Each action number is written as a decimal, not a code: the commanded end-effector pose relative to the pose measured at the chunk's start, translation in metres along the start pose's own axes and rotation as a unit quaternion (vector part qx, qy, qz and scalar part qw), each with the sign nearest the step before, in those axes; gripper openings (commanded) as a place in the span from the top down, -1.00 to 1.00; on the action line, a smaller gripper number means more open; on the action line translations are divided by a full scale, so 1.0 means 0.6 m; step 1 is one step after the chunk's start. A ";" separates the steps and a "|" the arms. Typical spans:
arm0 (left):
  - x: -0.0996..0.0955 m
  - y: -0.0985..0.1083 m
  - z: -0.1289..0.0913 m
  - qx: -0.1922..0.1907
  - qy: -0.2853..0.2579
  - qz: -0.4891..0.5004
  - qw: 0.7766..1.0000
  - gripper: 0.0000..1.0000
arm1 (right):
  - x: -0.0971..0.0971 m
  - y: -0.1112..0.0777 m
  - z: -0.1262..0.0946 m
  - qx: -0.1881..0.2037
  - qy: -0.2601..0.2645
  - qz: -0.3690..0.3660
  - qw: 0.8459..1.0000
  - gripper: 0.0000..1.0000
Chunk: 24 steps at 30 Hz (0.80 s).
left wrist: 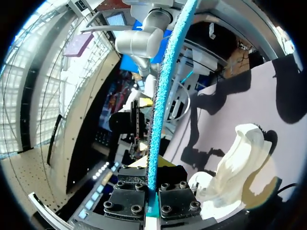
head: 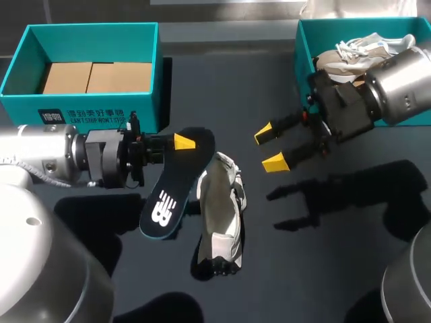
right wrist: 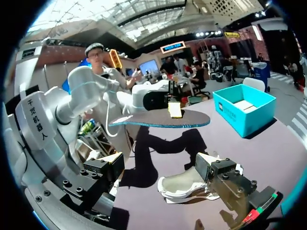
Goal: Take the shoe out of the shoebox, open the shoe tongue, remove and reinsert the insole, then place the shoe into the shoebox
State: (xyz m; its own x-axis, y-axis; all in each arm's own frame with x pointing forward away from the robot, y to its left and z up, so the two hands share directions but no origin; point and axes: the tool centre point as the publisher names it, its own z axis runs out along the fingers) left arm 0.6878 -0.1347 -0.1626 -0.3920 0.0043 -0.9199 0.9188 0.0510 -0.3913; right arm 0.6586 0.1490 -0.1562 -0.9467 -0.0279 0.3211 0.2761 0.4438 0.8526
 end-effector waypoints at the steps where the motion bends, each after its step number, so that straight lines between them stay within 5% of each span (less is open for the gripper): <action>1: 0.019 -0.018 -0.020 0.003 -0.003 -0.029 1.000 1.00 | 0.001 0.003 0.008 0.106 -0.101 -0.091 0.985 -1.00; 9: 0.059 -0.038 -0.047 0.004 -0.015 -0.082 0.997 1.00 | -0.029 -0.027 0.013 0.183 -0.145 -0.129 0.964 -1.00; 24: 0.080 -0.041 -0.055 0.007 -0.027 -0.112 0.993 1.00 | -0.029 -0.027 0.013 0.183 -0.145 -0.129 0.964 -1.00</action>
State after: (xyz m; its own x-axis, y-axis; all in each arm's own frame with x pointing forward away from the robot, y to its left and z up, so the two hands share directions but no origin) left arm 0.6467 -0.1027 -0.1973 -0.5847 -0.0581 -0.8092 0.8094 0.0256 -0.5867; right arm 0.6678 0.1466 -0.1784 -0.9971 0.0500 -0.0569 -0.0015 0.7373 0.6756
